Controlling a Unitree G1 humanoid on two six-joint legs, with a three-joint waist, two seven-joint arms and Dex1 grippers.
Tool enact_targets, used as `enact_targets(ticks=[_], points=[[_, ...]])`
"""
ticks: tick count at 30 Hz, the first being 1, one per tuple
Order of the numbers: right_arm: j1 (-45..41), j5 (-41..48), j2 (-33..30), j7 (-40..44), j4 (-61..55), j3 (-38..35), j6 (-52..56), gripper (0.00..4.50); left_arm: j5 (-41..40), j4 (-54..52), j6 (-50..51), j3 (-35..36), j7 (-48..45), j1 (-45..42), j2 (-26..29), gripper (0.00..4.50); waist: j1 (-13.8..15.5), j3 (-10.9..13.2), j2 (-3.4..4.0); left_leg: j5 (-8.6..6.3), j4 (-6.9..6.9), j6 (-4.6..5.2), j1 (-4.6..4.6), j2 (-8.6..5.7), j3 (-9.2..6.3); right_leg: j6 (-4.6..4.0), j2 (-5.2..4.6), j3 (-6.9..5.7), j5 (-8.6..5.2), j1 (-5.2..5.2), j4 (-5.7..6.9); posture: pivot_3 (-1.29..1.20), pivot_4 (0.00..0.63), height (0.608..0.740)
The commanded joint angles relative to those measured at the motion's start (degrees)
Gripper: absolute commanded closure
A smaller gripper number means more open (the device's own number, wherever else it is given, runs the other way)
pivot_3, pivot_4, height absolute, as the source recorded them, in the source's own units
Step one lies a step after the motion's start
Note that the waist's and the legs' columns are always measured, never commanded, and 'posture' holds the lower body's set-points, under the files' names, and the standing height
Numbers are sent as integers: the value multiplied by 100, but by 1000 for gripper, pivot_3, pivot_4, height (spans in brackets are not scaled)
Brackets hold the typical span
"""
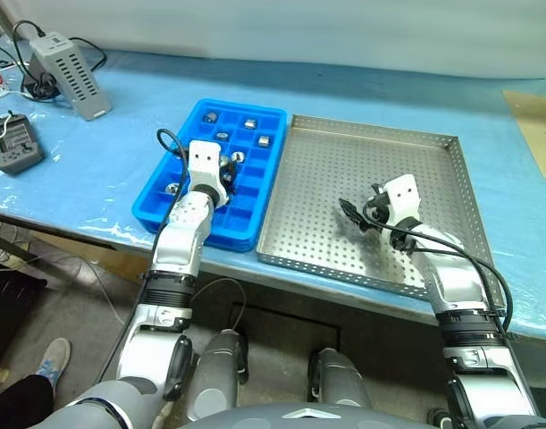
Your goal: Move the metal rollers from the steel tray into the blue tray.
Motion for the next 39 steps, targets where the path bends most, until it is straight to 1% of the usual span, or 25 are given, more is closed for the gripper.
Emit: enact_targets(ticks=[1, 3, 5, 6, 9, 11, 12, 14, 15, 18, 21, 23, 26, 28, 29, 32, 35, 39], points=[[14, -8, -42, -19, -99, -94, -126, 0, -144, -83, -43, -81, -236, -300, 16, 2638, 2, 0, -1, 13, -14, -14, 1, 4, 0, 0, 3, -1, 0, -5, -1, -10, 150, 740], [18, -7, -40, -33, -103, -104, -130, 0, -147, -61, -24, -170, -362, -329, 42, 2638, -6, 0, 0, 32, -42, -21, 1, 10, 0, 1, 10, -4, 0, -17, -5, -10, 150, 740], [25, -3, -34, -42, -111, -106, -131, 0, -63, 7, 40, -340, -508, -334, 108, 2638, -28, 0, 0, 36, -46, -20, -3, 23, 0, 1, 19, -9, 0, -27, -6, -15, 150, 740], [28, -17, -30, -51, -99, -94, -142, 0, -49, 81, 101, -378, -531, -356, 121, 2638, -40, 0, 0, 45, -48, -5, -7, 26, 0, 1, 21, -10, 0, -33, -5, -15, 150, 740], [80, -25, -20, -78, -142, -88, -144, 0, -42, 197, 213, -453, -594, -389, 160, 2638, -60, 0, 0, 46, -50, -3, -20, 31, 1, 0, 26, -11, 0, -49, -4, -23, 150, 740], [125, -20, -16, -100, -173, -94, -141, 0, -39, 244, 224, -449, -566, -420, 163, 1915, -56, -1, 1, 47, -48, -2, -29, 32, 1, 0, 26, -13, 0, -60, 0, -28, 150, 740], [150, -18, -14, -115, -184, -101, -139, 0, -39, 268, 241, -437, -539, -438, 164, 1651, -53, -1, 1, 47, -47, -2, -29, 32, 2, 0, 26, -13, 0, -60, 3, -30, 150, 740], [186, -10, -14, -142, -208, -118, -131, 0, -41, 352, 226, -397, -496, -505, 183, 978, -48, -1, 1, 49, -44, 1, -29, 32, 3, -1, 26, -12, 0, -59, 4, -35, 150, 740], [205, -6, -16, -164, -228, -133, -129, 0, -71, 414, 127, -343, -463, -586, 165, 731, -50, -1, 1, 52, -43, 3, -29, 32, 4, -1, 26, -12, 0, -57, 4, -46, 150, 740], [241, 10, -26, -210, -270, -173, -129, 0, -175, 564, -156, -210, -433, -797, 77, 731, -54, -1, 1, 62, -44, 7, -29, 32, 5, -9, 25, -11, 4, -57, 4, -62, 150, 740], [304, 81, -19, -323, -405, -313, -104, 0, -293, 932, -662, -113, -501, -1206, -83, 731, -53, 0, 1, 61, -44, -10, -30, 32, 5, -18, 25, -12, 10, -57, 4, -91, 150, 740], [351, 219, 15, -393, -545, -476, -39, 0, -309, 1388, -917, -143, -587, -1522, -214, 731, -57, 0, 1, 62, -44, -9, -31, 32, 6, -22, 25, -11, 13, -57, 4, -121, 150, 740], [550, 338, 15, -454, -831, -675, 55, 0, -286, 2374, -1315, -230, -743, -2161, -565, 731, -74, -1, 1, 71, -43, 5, -32, 32, 9, -24, 23, -10, 15, -58, 3, -178, 150, 740], [811, 325, 31, -589, -1142, -783, 144, 0, -214, 3319, -1628, -262, -806, -2713, -853, 731, -92, -1, 1, 73, -43, 16, -34, 31, 15, -24, 22, -8, 15, -60, -1, -244, 150, 740], [910, 325, 41, -642, -1270, -821, 186, 0, -190, 3672, -1764, -255, -825, -2899, -943, 731, -100, -1, 1, 73, -44, 16, -36, 31, 15, -24, 22, -9, 15, -61, -5, -244, 150, 740], [1425, 350, 111, -868, -1842, -1040, 342, 0, -141, 4787, -2216, -186, -873, -3413, -1226, 731, -181, -2, 3, 70, -43, 24, -52, 31, 19, -23, 22, -7, 16, -79, -8, -352, 150, 740], [1959, 355, 224, -1088, -2377, -1234, 489, 0, -92, 5569, -2488, -111, -754, -3743, -1371, 731, -379, -4, 7, 67, -42, 29, -66, 31, 22, -21, 22, -5, 17, -96, -7, -445, 150, 740], [2703, 413, 461, -1376, -3145, -1522, 683, 0, -86, 6067, -2681, 14, -579, -4029, -1474, 731, -583, -5, 9, 67, -48, 29, -71, 36, 24, -20, 25, -5, 16, -107, -6, -532, 150, 740]])
